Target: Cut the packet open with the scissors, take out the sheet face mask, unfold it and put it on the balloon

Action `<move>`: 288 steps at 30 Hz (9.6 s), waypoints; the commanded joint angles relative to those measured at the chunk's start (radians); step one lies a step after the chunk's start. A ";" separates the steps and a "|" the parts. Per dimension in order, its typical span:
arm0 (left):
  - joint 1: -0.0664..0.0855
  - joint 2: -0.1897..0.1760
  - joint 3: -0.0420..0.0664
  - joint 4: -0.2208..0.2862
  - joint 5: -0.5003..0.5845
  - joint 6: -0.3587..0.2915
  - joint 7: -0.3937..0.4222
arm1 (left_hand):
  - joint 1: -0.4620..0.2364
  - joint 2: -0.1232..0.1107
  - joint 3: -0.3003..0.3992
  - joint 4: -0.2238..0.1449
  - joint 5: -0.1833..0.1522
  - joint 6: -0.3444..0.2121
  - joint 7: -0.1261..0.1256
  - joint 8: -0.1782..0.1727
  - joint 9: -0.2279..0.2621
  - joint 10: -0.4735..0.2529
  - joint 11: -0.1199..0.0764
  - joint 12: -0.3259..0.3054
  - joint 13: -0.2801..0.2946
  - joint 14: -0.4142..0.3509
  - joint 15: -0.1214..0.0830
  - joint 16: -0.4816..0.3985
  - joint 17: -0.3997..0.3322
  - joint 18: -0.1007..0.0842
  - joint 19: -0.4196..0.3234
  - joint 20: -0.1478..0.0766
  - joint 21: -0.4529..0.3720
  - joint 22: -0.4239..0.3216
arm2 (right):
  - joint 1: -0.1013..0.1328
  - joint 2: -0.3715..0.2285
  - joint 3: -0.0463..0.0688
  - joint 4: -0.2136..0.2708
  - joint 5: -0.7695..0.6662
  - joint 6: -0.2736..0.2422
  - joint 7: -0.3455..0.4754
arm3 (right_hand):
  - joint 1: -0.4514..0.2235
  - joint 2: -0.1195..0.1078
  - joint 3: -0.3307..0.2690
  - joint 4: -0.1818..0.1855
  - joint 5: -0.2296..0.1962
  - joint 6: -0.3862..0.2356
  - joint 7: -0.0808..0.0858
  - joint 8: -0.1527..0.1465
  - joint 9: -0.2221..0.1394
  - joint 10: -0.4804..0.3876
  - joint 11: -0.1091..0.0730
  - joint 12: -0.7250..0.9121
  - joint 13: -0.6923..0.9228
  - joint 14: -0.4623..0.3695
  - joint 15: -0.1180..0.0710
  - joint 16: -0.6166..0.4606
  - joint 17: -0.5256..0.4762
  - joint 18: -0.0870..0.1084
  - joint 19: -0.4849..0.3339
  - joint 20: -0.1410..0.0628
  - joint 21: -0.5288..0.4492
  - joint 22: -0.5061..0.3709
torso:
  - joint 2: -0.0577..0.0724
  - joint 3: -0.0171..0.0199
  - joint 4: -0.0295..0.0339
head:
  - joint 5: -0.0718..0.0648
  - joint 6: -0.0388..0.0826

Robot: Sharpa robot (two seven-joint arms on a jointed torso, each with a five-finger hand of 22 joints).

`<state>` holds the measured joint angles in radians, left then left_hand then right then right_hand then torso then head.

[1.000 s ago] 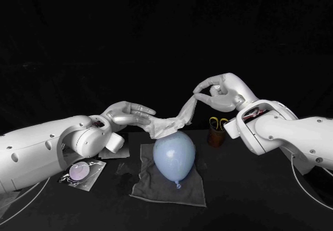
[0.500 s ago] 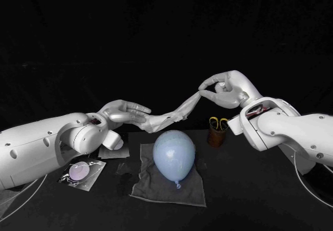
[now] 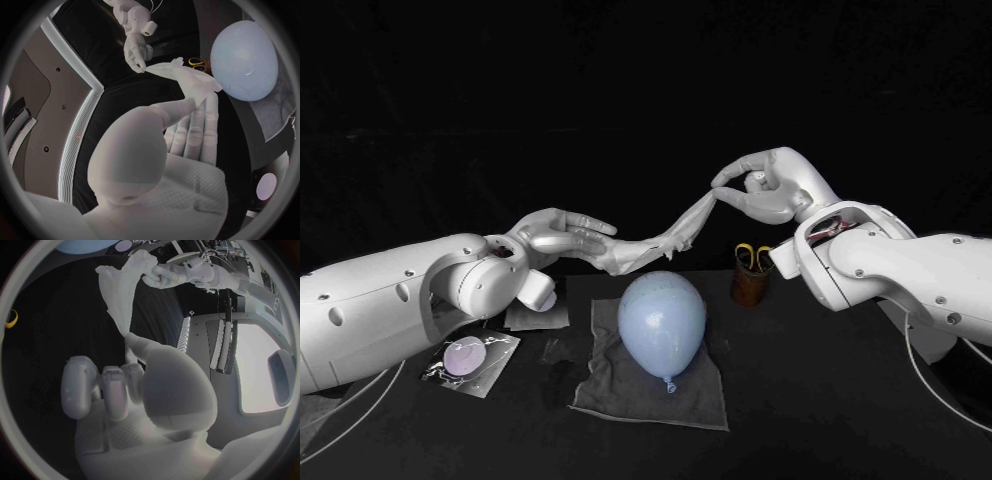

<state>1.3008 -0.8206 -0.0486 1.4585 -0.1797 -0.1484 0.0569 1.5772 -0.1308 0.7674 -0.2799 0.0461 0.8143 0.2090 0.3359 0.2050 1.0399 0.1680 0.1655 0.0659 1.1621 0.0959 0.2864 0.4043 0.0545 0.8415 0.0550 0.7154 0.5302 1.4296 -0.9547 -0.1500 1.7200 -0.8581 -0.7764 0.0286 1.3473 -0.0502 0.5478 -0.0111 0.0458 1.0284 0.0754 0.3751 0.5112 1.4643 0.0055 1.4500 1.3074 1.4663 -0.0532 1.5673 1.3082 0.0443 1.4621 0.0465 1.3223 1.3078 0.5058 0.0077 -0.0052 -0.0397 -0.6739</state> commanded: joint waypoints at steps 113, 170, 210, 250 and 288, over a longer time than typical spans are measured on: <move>0.019 0.280 0.042 -0.199 -0.250 -0.144 0.308 | -0.100 -0.056 -0.409 0.375 0.005 0.004 0.008 -0.029 -0.018 -0.113 0.018 0.036 0.004 -0.493 0.059 0.445 0.043 0.122 0.043 0.229 -0.529 -0.442 | 0.084 0.195 0.011 -0.151 0.046 0.118 0.059 | -0.014 0.003 0.016 -0.004 0.003 0.000 0.002 0.009 0.048 0.057 -0.005 0.005 0.196 0.105 -0.008 0.004 0.263 0.004 0.018 0.000 -0.001 0.199 | -0.001 0.0001 -0.0007 | -0.002 0.062; 0.040 0.284 0.042 -0.258 -0.412 -0.170 0.254 | -0.087 0.044 -0.282 0.324 0.002 0.208 -0.075 0.081 0.068 0.024 -0.097 0.288 0.139 -0.101 -0.072 1.209 0.489 0.129 -0.024 0.075 0.357 0.180 | 0.084 0.176 0.010 -0.105 0.031 0.196 0.043 | -0.032 0.001 0.021 -0.001 0.003 -0.018 0.005 0.011 0.052 0.039 -0.002 -0.036 0.173 0.105 -0.005 0.004 0.263 0.011 0.003 0.002 -0.037 0.189 | 0.000 0.0001 -0.0008 | -0.002 0.071; 0.122 0.281 0.043 -0.367 -0.445 0.185 0.373 | -0.084 0.037 -0.280 0.314 0.002 0.205 -0.080 0.087 0.086 0.045 -0.109 0.308 0.149 -0.106 -0.083 1.209 0.459 0.128 -0.032 0.069 0.371 0.188 | 0.077 0.070 -0.008 -0.133 0.283 0.256 0.261 | 0.003 -0.096 -0.166 0.193 0.002 -0.121 0.090 -0.189 -0.055 -0.393 0.077 -1.105 -0.674 -0.095 0.065 -0.321 -0.195 0.138 -0.322 0.070 -0.917 -0.133 | 0.000 0.0014 -0.0018 | -0.010 0.111; 0.127 0.198 0.044 -0.234 -0.385 0.286 0.360 | -0.091 0.039 -0.303 0.322 0.001 0.210 -0.081 0.090 0.095 0.059 -0.110 0.316 0.152 -0.102 -0.083 1.211 0.473 0.127 -0.049 0.072 0.368 0.189 | 0.032 0.195 -0.012 -0.196 -0.007 0.462 0.208 | 0.071 -0.117 -0.244 0.114 0.002 -0.104 0.048 -0.282 -0.150 -0.386 0.027 -0.781 -0.604 0.025 0.023 -0.093 0.044 0.065 -0.130 0.032 -0.398 0.116 | 0.000 0.0012 0.0003 | -0.020 0.103; 0.131 0.193 0.043 -0.255 -0.393 0.221 0.340 | -0.088 0.044 -0.322 0.328 0.001 0.209 -0.086 0.094 0.106 0.063 -0.116 0.347 0.174 -0.056 -0.088 1.230 0.530 0.128 -0.044 0.074 0.375 0.191 | 0.029 0.185 -0.012 -0.177 0.063 0.286 0.181 | 0.173 -0.019 -0.321 0.151 0.003 0.124 -0.027 -0.098 -0.091 -0.001 -0.026 -0.019 0.110 0.105 -0.023 0.004 0.263 0.009 0.016 -0.010 -0.039 0.194 | -0.001 0.0008 0.0001 | -0.020 0.101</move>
<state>1.4289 -0.6264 -0.0069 1.2051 -0.5797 0.0940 0.3962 1.4879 -0.0966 0.4509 0.0497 0.0418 1.0214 0.1270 0.4234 0.2512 1.0994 0.0554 0.5074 0.2391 1.0973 0.0075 1.5129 0.9333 0.1705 0.7970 0.1287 1.0848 0.7204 1.4590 -0.7676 -0.1621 1.5399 -0.7886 -0.4751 0.2193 1.5186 -0.0733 0.2239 0.1364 0.0485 1.1521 0.0551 0.2739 0.4192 1.3894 0.0260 1.4275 1.3081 1.4672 -0.0690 1.5658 1.3082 0.0609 1.4678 0.0444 1.2798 1.3081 0.5053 0.0082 -0.0050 -0.0593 -0.5723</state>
